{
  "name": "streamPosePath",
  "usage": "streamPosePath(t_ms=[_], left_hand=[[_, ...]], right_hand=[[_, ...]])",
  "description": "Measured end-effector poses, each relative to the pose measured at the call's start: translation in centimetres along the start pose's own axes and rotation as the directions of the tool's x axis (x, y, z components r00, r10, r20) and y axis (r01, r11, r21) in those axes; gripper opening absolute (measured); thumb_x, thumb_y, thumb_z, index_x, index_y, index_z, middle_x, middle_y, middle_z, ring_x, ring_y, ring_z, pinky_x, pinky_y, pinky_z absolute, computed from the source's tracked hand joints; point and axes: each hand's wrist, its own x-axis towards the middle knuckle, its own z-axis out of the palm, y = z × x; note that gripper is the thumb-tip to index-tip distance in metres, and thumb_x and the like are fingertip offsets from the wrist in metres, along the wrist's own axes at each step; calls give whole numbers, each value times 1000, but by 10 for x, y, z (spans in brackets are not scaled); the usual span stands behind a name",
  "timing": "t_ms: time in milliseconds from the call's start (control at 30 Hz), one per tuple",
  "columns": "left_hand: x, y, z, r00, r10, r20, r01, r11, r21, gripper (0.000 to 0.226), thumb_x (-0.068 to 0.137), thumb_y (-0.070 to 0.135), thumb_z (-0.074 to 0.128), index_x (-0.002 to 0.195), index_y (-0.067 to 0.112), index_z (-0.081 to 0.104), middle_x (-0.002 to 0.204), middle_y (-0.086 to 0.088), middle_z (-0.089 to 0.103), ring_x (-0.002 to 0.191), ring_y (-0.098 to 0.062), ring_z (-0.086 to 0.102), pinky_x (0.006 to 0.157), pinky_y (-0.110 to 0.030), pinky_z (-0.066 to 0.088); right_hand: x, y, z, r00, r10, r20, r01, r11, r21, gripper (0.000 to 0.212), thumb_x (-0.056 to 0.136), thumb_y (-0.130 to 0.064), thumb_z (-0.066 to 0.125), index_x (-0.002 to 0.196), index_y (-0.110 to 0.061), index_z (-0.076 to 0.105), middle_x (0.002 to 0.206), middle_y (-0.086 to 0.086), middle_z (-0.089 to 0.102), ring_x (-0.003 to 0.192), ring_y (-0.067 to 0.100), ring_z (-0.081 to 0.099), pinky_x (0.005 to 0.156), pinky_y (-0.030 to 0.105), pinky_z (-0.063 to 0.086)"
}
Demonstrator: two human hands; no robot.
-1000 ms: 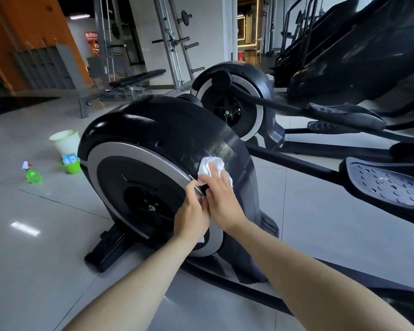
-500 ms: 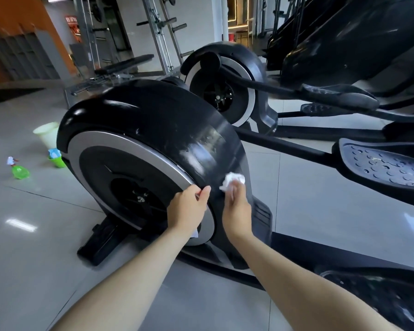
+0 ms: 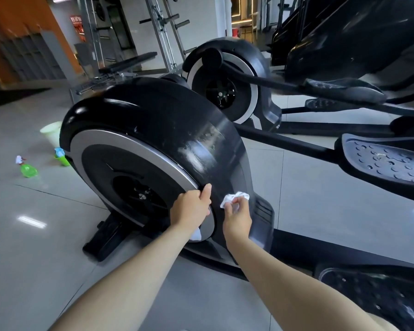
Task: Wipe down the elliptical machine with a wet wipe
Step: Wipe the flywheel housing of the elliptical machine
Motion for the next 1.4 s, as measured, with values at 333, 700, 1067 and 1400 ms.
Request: streamPosePath(t_ms=[333, 700, 1067, 1400], left_hand=[[6, -14, 19, 1000, -2, 15, 2, 1000, 15, 82, 97, 71, 16, 63, 21, 72, 59, 8, 71, 72, -17, 67, 77, -38, 57], [-17, -36, 67, 994, -58, 97, 51, 996, 71, 72, 97, 72, 20, 81, 25, 72, 68, 5, 73, 79, -20, 65, 79, -36, 54], [-17, -62, 110, 991, -26, 131, 9, 992, 129, 76, 100, 71, 22, 76, 18, 72, 63, 4, 69, 71, -20, 63, 69, -32, 48], [-17, -74, 141, 983, -87, 162, 64, 988, 142, 89, 93, 78, 9, 83, 15, 72, 82, -4, 75, 90, -31, 65, 84, -39, 53]], right_hand=[[-2, -43, -2, 931, -311, 190, 299, 950, 91, 9, 100, -9, 59, 98, -18, 57, 90, -3, 67, 63, -1, 58, 57, 10, 45], [8, 48, -19, 983, -20, 184, 20, 1000, 3, 12, 101, -3, 48, 90, -5, 52, 88, 2, 59, 76, 8, 50, 83, 12, 42], [13, 47, -10, 992, -55, 115, 44, 994, 99, 59, 105, 2, 42, 149, -36, 46, 108, -13, 57, 73, -22, 54, 65, -4, 37], [32, 111, -15, 988, 97, 124, -88, 993, -73, 52, 105, -20, 53, 154, -30, 38, 137, 6, 59, 116, 20, 58, 90, 25, 37]])
